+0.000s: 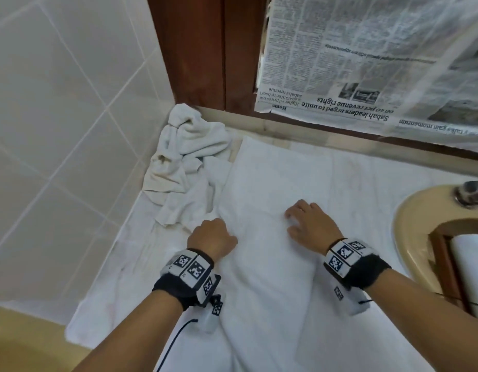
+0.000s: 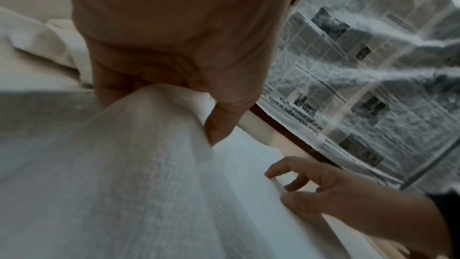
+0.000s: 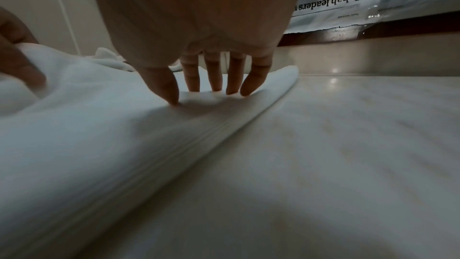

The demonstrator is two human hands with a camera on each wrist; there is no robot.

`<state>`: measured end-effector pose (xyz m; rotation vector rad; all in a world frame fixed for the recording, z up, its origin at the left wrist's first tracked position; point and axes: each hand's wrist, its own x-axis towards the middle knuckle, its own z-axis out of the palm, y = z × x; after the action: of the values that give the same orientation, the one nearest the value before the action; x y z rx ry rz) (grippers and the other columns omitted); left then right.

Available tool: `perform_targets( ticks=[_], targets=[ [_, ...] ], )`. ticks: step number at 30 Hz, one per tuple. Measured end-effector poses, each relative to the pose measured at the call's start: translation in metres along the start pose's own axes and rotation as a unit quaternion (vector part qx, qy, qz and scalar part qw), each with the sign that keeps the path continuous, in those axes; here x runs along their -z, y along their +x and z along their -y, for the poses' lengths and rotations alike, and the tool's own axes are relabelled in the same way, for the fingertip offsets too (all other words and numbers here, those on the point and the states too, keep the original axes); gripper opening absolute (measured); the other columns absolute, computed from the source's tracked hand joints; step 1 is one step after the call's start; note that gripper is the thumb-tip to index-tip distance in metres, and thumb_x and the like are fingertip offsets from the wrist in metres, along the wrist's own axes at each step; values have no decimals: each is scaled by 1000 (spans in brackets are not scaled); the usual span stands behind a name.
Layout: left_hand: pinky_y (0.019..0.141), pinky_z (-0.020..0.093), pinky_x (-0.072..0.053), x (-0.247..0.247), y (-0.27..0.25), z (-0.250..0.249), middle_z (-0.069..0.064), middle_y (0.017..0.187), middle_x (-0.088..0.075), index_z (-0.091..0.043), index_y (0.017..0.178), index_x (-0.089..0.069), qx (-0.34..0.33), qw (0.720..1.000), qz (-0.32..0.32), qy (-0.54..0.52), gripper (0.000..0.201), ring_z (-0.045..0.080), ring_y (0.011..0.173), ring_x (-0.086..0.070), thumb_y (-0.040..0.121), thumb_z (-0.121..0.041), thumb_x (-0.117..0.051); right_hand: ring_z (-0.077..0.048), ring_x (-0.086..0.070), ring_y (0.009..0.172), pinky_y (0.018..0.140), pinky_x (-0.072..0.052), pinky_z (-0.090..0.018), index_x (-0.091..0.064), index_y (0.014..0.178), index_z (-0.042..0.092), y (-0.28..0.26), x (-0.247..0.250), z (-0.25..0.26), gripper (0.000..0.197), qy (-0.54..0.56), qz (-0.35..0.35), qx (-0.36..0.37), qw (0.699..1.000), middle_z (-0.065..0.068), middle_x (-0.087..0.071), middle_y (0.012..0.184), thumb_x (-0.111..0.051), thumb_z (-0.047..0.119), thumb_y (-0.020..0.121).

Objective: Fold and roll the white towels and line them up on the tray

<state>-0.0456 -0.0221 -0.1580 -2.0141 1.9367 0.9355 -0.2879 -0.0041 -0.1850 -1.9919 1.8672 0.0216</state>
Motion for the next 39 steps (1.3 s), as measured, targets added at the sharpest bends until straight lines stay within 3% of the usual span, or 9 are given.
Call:
perform_targets(
  ticks=[4,10,15,20,25,28,31,34,39],
  targets=[
    [72,29,-41,19,20,-25,6,101,-61,-12,96,-60,7,995,-93,23,36,29,97,-59,86,-47,-56,-29,-57,98,78,-40,-29,-68,95,6,43,28,-20,15,125,-33,-56,990,-9,-59,102,-61,17,88],
    [77,31,-43,34,79,-46,12,115,-61,-8,104,-61,42,993,-95,-50,39,33,106,-58,88,-44,-59,-32,-31,133,103,-34,-43,-41,141,18,98,54,-59,57,31,-62,-217,974,-8,-34,147,-61,34,90],
    [78,30,-40,27,103,-55,15,122,-59,-5,114,-58,36,994,-100,-19,35,34,111,-56,94,-33,-53,-33,-30,129,98,-36,-44,-37,142,17,110,51,-82,63,27,-49,-223,973,-7,-35,143,-65,36,88],
    [78,30,-38,6,104,-65,14,122,-58,-5,115,-57,-2,997,-76,4,35,32,112,-54,96,-35,-52,-33,-52,106,79,-42,-37,-53,118,9,84,36,-104,31,80,-125,-217,965,-14,-57,116,-62,14,89],
    [89,33,-43,12,113,-75,15,125,-60,0,122,-59,-3,995,-72,-69,49,32,114,-54,92,-39,-59,-34,-59,97,71,-40,-28,-60,108,6,76,61,-129,26,192,-163,-321,913,-19,-63,110,-62,2,82],
    [88,34,-43,14,112,-77,13,120,-62,-4,118,-61,4,993,-99,-67,42,31,112,-55,92,-37,-59,-36,-43,121,90,-42,-38,-47,129,8,73,63,-112,50,139,-156,-333,919,-20,-43,135,-61,3,81],
    [88,34,-46,7,105,-73,11,118,-63,-10,121,-55,2,990,-111,-84,43,30,110,-57,90,-40,-61,-35,-15,142,112,-22,-46,-30,147,16,62,50,-66,66,52,-133,-223,964,-15,-12,157,-59,23,89],
    [87,32,-48,3,89,-62,7,118,-63,-13,125,-52,-3,984,-122,-132,49,27,106,-60,87,-40,-65,-31,2,147,115,-15,-48,-19,151,30,46,20,-31,67,22,-8,-74,997,-4,7,162,-43,55,94],
    [90,31,-47,-8,32,-29,4,122,-63,-15,127,-54,-29,986,-125,-106,47,23,108,-60,88,-39,-65,-25,22,146,117,-1,-53,11,151,39,21,-12,-48,76,-50,76,-73,993,7,27,157,-22,72,90]
  ],
)
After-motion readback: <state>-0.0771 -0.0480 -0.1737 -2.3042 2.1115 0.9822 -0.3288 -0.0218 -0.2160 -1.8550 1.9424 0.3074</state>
